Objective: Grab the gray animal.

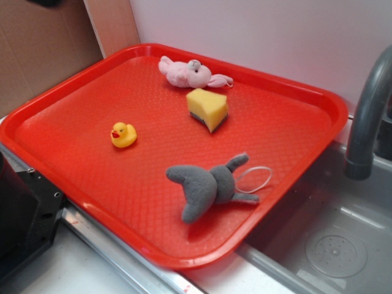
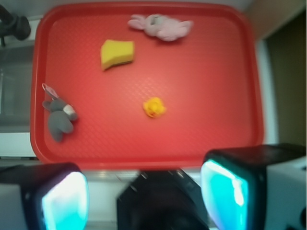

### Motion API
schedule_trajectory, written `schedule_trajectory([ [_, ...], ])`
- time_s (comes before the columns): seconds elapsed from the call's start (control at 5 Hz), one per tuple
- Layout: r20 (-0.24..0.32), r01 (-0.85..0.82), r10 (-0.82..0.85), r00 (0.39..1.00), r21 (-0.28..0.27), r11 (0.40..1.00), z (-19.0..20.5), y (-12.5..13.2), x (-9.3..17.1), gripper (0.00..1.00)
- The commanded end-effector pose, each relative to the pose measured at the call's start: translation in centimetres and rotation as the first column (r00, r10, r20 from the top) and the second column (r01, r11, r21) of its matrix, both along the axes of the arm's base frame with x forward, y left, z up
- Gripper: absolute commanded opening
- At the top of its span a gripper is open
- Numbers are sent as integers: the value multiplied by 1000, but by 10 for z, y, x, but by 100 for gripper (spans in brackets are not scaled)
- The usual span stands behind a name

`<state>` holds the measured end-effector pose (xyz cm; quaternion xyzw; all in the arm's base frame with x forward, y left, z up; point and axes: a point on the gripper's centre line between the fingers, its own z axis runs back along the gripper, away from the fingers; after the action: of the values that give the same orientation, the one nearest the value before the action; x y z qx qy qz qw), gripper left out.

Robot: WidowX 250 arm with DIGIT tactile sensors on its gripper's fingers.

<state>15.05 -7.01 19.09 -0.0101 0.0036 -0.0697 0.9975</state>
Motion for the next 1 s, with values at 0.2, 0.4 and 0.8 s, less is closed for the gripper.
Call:
schedule_trajectory([
  [0.2,108,106,-100,989,-58,993,-85,-102,16,100],
  [0.4,76,-5,9,997,-50,999,-102,-102,14,100],
  [0.8,7,17,-17,1000,-4,1000,-133,-80,4,100],
])
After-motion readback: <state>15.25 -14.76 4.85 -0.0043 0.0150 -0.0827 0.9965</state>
